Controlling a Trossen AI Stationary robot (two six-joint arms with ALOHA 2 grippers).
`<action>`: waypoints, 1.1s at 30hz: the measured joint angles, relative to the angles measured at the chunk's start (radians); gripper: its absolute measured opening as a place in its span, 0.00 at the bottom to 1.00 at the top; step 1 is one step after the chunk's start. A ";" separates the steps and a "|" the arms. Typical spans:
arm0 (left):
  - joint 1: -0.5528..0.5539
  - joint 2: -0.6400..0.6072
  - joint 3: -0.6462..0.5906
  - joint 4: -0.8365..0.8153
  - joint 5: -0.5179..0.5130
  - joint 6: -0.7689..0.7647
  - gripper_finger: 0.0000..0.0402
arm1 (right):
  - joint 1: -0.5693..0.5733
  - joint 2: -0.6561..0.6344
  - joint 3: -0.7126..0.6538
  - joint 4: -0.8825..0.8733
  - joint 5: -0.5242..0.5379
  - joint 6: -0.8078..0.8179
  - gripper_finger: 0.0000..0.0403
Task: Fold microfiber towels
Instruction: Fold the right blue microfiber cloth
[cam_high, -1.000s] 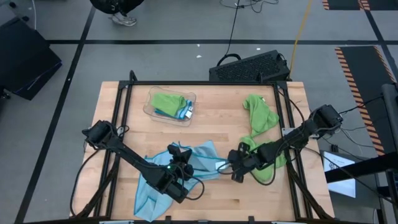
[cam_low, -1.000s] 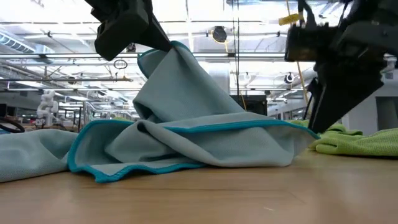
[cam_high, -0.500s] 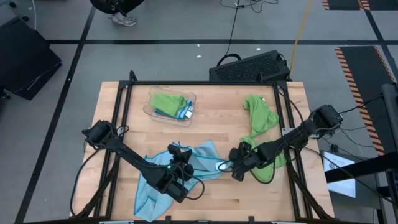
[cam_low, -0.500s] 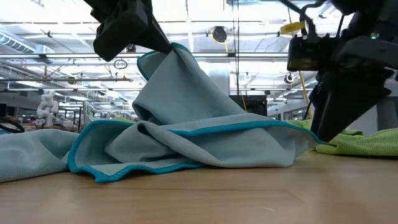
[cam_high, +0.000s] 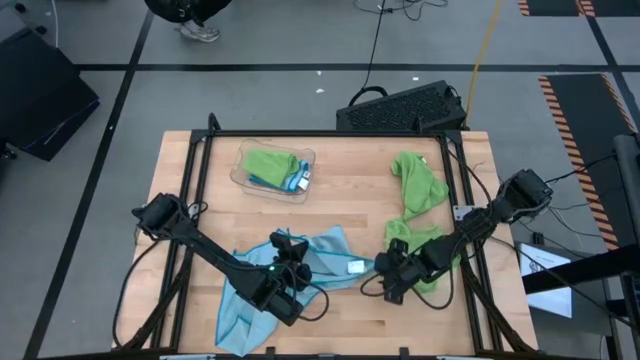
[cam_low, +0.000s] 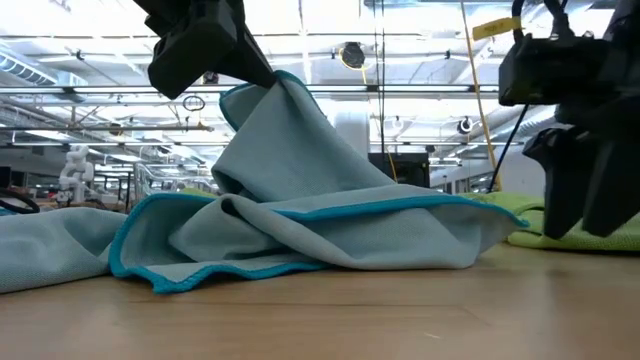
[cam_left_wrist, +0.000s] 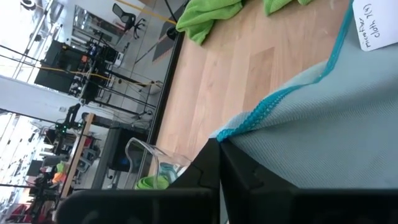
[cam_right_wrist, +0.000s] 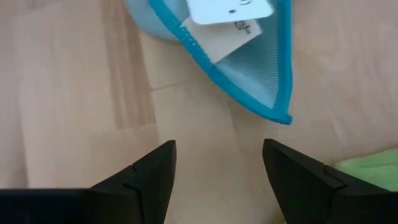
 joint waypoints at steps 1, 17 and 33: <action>0.000 0.000 0.000 0.000 0.000 0.000 0.02 | -0.003 0.000 0.000 0.000 0.000 0.001 0.58; 0.000 0.000 0.000 0.000 0.018 -0.001 0.01 | -0.126 -0.005 -0.144 0.294 -0.069 -0.056 0.65; 0.003 0.000 0.000 0.001 0.019 0.000 0.01 | -0.219 0.000 -0.325 0.737 -0.329 -0.165 0.52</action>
